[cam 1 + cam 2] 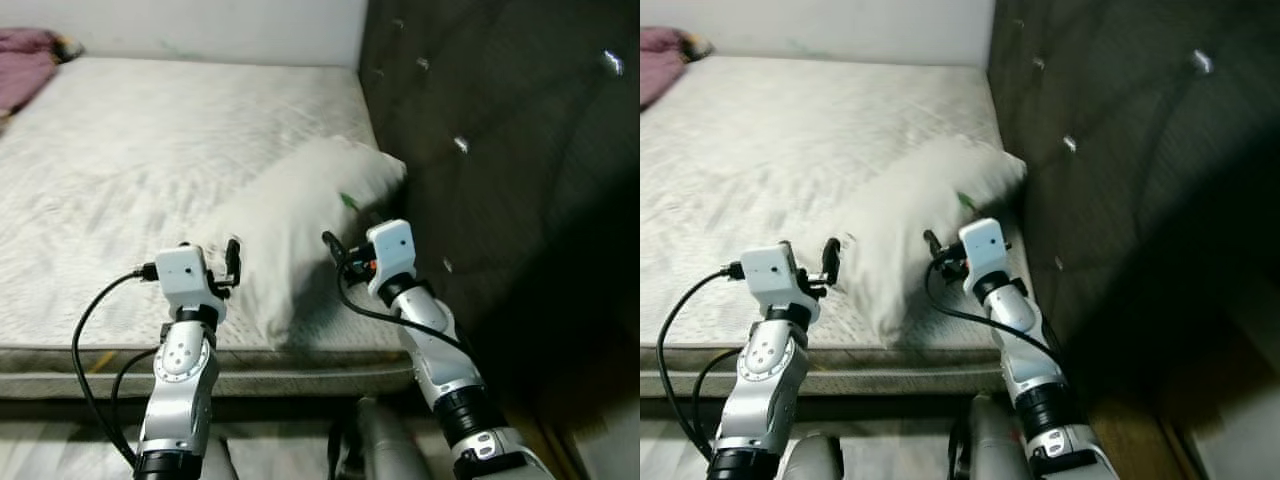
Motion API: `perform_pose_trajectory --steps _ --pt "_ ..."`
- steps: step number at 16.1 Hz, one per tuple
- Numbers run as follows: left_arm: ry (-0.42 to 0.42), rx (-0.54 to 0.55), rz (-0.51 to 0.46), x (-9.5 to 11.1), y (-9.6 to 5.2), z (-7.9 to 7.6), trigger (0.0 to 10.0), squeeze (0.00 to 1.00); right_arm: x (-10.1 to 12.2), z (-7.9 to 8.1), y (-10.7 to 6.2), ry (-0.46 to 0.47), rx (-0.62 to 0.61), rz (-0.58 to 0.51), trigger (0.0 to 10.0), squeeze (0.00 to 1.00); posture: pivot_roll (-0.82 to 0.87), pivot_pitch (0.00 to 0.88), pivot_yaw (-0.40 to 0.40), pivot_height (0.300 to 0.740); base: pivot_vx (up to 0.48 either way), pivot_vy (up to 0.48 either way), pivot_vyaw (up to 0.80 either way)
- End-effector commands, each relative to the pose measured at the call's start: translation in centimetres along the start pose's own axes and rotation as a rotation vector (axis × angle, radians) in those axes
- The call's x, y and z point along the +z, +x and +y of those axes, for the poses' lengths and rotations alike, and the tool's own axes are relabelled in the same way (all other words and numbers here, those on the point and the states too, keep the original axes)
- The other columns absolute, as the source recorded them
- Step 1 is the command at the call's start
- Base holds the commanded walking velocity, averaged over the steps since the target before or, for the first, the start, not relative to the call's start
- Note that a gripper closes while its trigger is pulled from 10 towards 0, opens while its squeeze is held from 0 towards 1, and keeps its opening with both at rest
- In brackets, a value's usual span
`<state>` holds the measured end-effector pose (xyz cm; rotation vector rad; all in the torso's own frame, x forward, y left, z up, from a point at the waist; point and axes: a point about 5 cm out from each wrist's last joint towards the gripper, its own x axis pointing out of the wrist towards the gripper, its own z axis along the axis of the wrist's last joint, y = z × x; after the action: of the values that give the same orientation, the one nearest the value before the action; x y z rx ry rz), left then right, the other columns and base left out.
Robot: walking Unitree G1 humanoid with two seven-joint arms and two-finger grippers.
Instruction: Clean up the room
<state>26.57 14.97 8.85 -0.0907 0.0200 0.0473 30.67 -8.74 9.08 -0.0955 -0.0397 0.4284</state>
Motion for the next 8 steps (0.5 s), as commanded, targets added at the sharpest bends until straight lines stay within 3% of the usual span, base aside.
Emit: perform_pose_trajectory --steps 1,8 --pt "-0.007 -0.006 -0.009 0.36 0.12 -0.2 10.0 0.0 0.53 -0.25 0.19 -0.008 0.005 -0.016 10.0 0.0 -0.01 0.0 -0.039 0.647 0.0 0.0 0.0" --pt "-0.006 -0.005 -0.007 0.28 0.05 -0.19 10.0 0.0 0.44 0.11 0.12 -0.02 0.029 -0.016 10.0 0.0 -0.01 0.0 -0.041 0.647 0.0 0.0 0.0"
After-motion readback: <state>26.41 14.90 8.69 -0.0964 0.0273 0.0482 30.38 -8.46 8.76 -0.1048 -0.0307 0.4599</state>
